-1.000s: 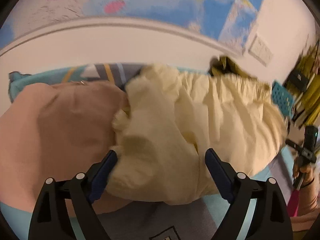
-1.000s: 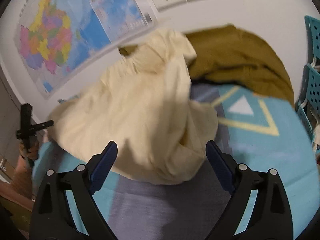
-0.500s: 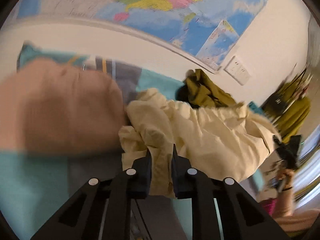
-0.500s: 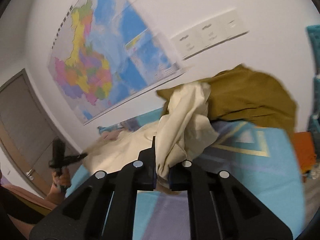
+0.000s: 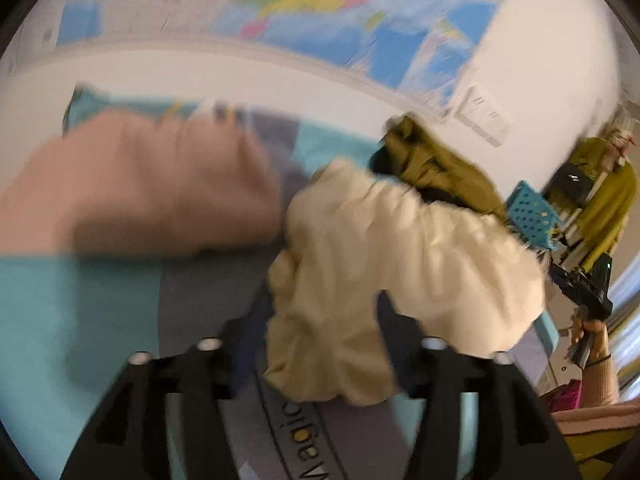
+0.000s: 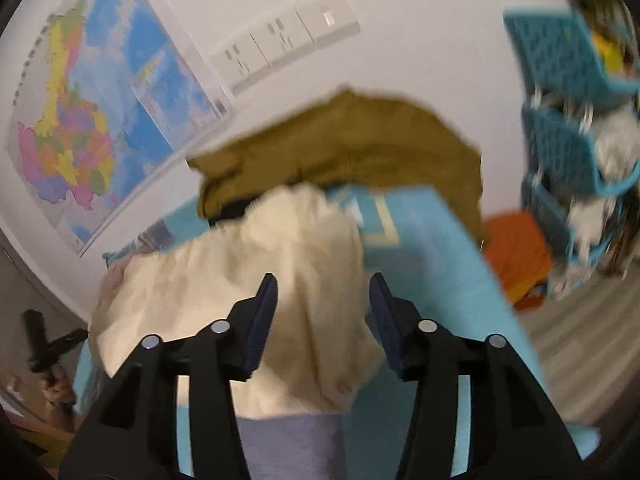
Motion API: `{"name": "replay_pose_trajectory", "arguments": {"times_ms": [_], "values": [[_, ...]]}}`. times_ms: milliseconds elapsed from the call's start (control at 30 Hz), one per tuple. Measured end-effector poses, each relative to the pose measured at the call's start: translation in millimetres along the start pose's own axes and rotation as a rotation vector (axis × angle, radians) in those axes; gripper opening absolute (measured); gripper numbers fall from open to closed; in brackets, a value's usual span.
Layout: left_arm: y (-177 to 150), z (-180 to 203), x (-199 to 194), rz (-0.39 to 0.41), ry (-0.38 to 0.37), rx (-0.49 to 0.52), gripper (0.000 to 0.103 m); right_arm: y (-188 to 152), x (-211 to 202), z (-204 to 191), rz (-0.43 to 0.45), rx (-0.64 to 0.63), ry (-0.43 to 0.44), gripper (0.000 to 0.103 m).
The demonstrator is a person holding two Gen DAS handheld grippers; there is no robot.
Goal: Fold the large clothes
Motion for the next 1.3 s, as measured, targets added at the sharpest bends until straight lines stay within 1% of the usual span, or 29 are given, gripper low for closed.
{"name": "replay_pose_trajectory", "arguments": {"times_ms": [33, 67, 100, 167, 200, 267, 300, 333, 367, 400, 467, 500, 533, 567, 633, 667, 733, 767, 800, 833, 867, 900, 933, 967, 1000, 1100, 1200, 1300], "values": [[4.2, 5.8, -2.4, 0.01, 0.008, 0.021, 0.065, 7.3, -9.0, -12.0, 0.042, -0.031, -0.007, 0.061], [7.2, 11.3, -1.2, 0.008, 0.013, 0.042, 0.065, 10.0, -8.5, -21.4, 0.052, -0.064, 0.011, 0.061], [9.6, 17.1, 3.5, 0.0, 0.015, 0.057, 0.066, 11.7, -2.7, -32.0, 0.043, -0.101, 0.035, 0.064], [9.7, 27.1, 17.2, -0.026, 0.011, 0.084, 0.067, 8.3, 14.6, -65.9, -0.002, -0.208, 0.073, 0.068], [7.8, 29.2, 23.8, -0.039, 0.019, 0.088, 0.067, 4.5, 27.1, -80.1, -0.035, -0.256, 0.087, 0.068], [4.9, 36.4, 44.2, -0.074, 0.027, 0.097, 0.067, -5.1, 50.0, -95.4, -0.082, -0.299, 0.095, 0.067], [3.9, 38.5, 51.1, -0.081, 0.034, 0.1, 0.067, -10.8, 63.4, -100.6, -0.114, -0.318, 0.092, 0.05], [2.3, 40.5, 58.7, -0.084, 0.054, 0.109, 0.067, -17.0, 81.9, -104.8, -0.153, -0.352, 0.067, 0.035], [1.2, 40.6, 64.5, -0.087, 0.076, 0.123, 0.067, -21.9, 98.1, -105.4, -0.181, -0.373, 0.035, 0.014], [0.1, 38.4, 72.0, -0.09, 0.1, 0.122, 0.067, -25.5, 107.0, -104.5, -0.196, -0.38, 0.025, 0.009], [0.2, 29.5, 82.0, -0.097, 0.129, 0.093, 0.066, -24.4, 122.6, -102.6, -0.197, -0.338, 0.031, 0.006], [2.3, 23.3, 85.2, -0.095, 0.154, 0.079, 0.064, -21.7, 124.4, -102.9, -0.186, -0.334, 0.028, 0.006], [4.5, 17.4, 87.7, -0.098, 0.17, 0.058, 0.062, -14.9, 126.0, -103.3, -0.155, -0.341, 0.007, 0.005], [5.3, 14.3, 89.5, -0.105, 0.175, 0.043, 0.062, -12.7, 125.7, -105.4, -0.147, -0.341, 0.004, 0.005], [8.4, 8.6, 95.2, -0.14, 0.195, 0.005, 0.062, -8.5, 131.0, -105.7, -0.146, -0.327, 0.002, 0.004], [9.7, 9.8, 95.8, -0.148, 0.205, 0.0, 0.061, -10.3, 136.1, -106.5, -0.161, -0.341, -0.004, 0.004], [15.2, 18.3, 88.8, -0.124, 0.232, 0.016, 0.06, -17.4, 139.2, -105.0, -0.2, -0.346, -0.01, 0.005], [17.6, 22.9, 84.9, -0.11, 0.238, 0.026, 0.06, -15.6, 133.6, -102.6, -0.185, -0.314, -0.002, 0.007], [20.6, 32.8, 76.0, -0.079, 0.224, 0.053, 0.061, -12.7, 126.1, -100.9, -0.171, -0.292, 0.006, 0.015], [22.0, 38.2, 72.9, -0.068, 0.214, 0.064, 0.062, -10.0, 121.1, -99.6, -0.155, -0.287, -0.007, 0.022], [22.9, 48.0, 66.6, -0.05, 0.203, 0.087, 0.062, -6.3, 112.1, -99.2, -0.126, -0.285, -0.025, 0.036], [23.4, 53.7, 64.3, -0.042, 0.204, 0.104, 0.063, -2.7, 101.5, -101.3, -0.093, -0.283, -0.025, 0.051], [22.9, 60.1, 62.6, -0.035, 0.204, 0.123, 0.066, -0.4, 92.2, -105.1, -0.066, -0.285, -0.016, 0.059], [20.9, 67.7, 62.0, -0.031, 0.198, 0.143, 0.068, 1.1, 82.5, -111.0, -0.04, -0.295, -0.007, 0.062], [19.2, 71.6, 62.8, -0.03, 0.197, 0.152, 0.069, 1.8, 76.9, -115.8, -0.03, -0.309, 0.003, 0.062], [12.0, 83.0, 70.6, -0.027, 0.235, 0.195, 0.073, -1.5, 67.3, -139.1, -0.015, -0.357, 0.044, 0.062], [9.6, 86.0, 73.4, -0.019, 0.257, 0.203, 0.073, -6.7, 74.5, -155.9, -0.03, -0.389, 0.076, 0.06], [12.0, 85.5, 70.4, -0.01, 0.274, 0.212, 0.074, -15.9, 91.0, -164.9, -0.072, -0.412, 0.088, 0.06]]}}
Point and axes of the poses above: each gripper's, at about its wrist camera, not at the fingertips, and x roughly the way its jaws point, z to its right, y to its top, the point moved 5 cm from there along x, roughly the way its jaws point, and after that the axes turned 5 degrees about -x, right-handed, at the moved point
